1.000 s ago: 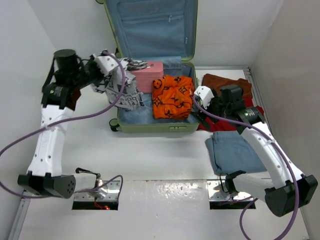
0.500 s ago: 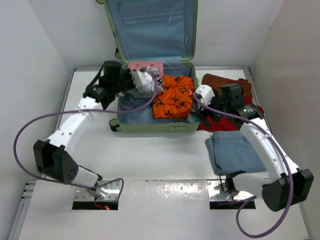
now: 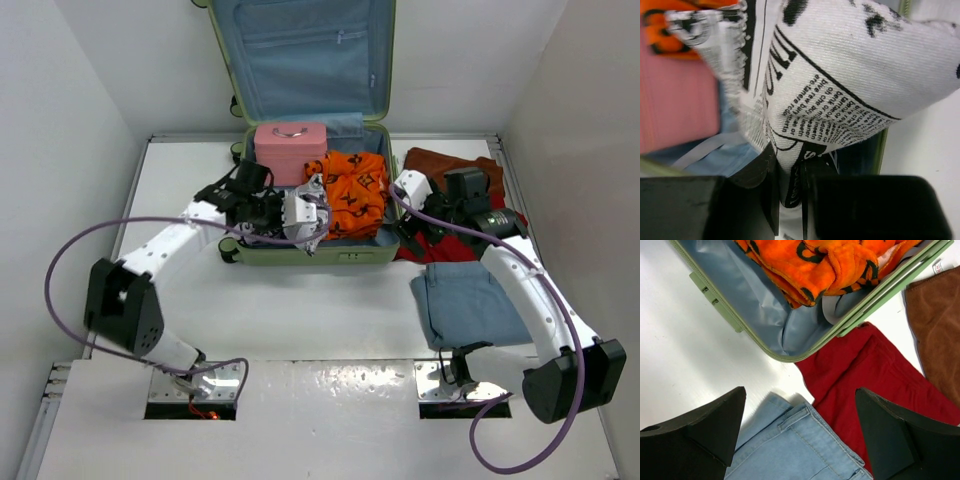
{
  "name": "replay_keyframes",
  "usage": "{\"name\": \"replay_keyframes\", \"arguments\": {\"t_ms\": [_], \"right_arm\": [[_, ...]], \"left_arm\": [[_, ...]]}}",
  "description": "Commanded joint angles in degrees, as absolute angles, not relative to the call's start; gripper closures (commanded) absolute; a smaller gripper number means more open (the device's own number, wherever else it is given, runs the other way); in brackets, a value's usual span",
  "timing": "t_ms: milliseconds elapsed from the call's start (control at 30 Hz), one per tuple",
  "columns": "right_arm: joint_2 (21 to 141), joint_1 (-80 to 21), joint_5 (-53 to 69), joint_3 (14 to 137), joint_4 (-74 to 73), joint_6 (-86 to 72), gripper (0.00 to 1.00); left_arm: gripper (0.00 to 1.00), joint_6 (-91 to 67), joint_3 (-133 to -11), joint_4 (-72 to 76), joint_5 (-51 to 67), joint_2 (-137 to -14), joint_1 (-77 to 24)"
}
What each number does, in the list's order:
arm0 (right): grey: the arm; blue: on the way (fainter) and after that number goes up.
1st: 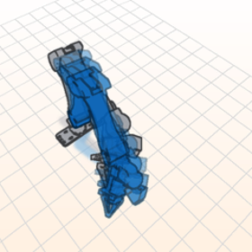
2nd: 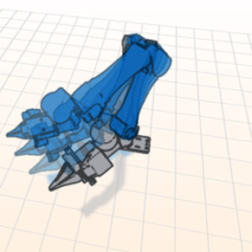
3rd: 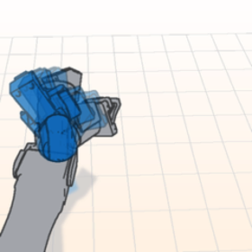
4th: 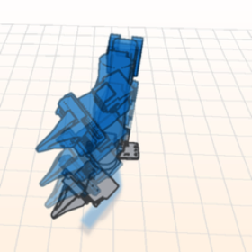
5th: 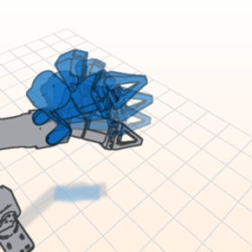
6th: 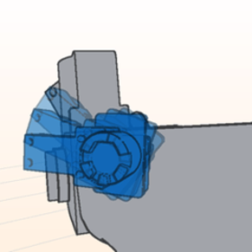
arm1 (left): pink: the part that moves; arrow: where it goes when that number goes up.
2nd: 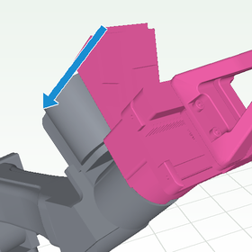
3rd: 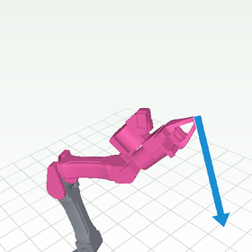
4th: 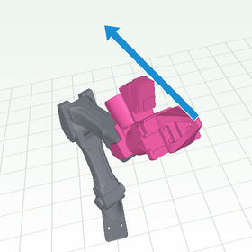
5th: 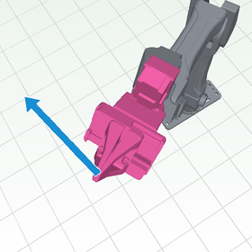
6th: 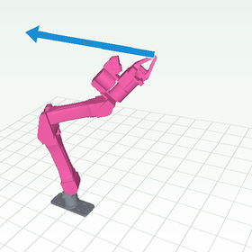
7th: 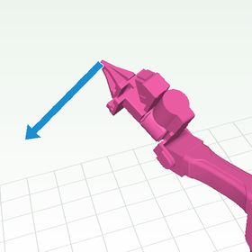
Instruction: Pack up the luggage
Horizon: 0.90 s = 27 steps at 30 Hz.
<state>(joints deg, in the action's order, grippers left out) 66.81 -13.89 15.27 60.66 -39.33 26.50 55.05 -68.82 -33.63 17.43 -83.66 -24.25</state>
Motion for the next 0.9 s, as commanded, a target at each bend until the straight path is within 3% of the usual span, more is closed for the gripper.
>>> {"name": "replay_keyframes", "arguments": {"t_ms": [0,167,300,533,700,733,800,833,867], "right_arm": [[66.7,-13.7,16.5,61.3,-39.0,26.3,0.11],[67.2,-13.4,16.5,61.3,-40.0,27.1,0.11],[67.5,-13.0,16.3,61.3,-40.5,27.6,0.11],[67.9,-12.4,17.0,62.1,-40.8,27.7,0.11],[67.9,-12.3,17.2,63.5,-41.0,27.2,0.11],[67.9,-12.2,17.1,63.7,-41.6,27.1,0.11],[67.5,-12.2,17.0,64.2,-42.0,27.2,0.11],[67.2,-12.1,16.9,64.2,-42.3,27.2,0.11],[66.6,-12.3,16.7,64.1,-42.4,27.6,0.11]], "left_arm": [[1.0,56.6,-74.0,-38.7,24.5,-90.5,-22.6],[0.98,59.2,-81.1,-44.4,26.8,-101.7,-21.5],[0.8,59.2,-82.4,-44.4,27.5,-105.9,-20.9],[0.68,54.6,-76.1,-36.6,22.9,-103.8,-20.9],[0.57,47.9,-72.4,-31.7,12.6,-102.7,-21.6],[0.53,47.3,-71.6,-30.8,12.0,-100.9,-21.6],[0.26,45.4,-68.8,-27.3,12.9,-97.8,-21.1],[0.08,44.8,-68.8,-26.7,13.8,-95.0,-21.1],[0.05,43.7,-68.8,-26.7,16.0,-93.6,-20.3]]}}
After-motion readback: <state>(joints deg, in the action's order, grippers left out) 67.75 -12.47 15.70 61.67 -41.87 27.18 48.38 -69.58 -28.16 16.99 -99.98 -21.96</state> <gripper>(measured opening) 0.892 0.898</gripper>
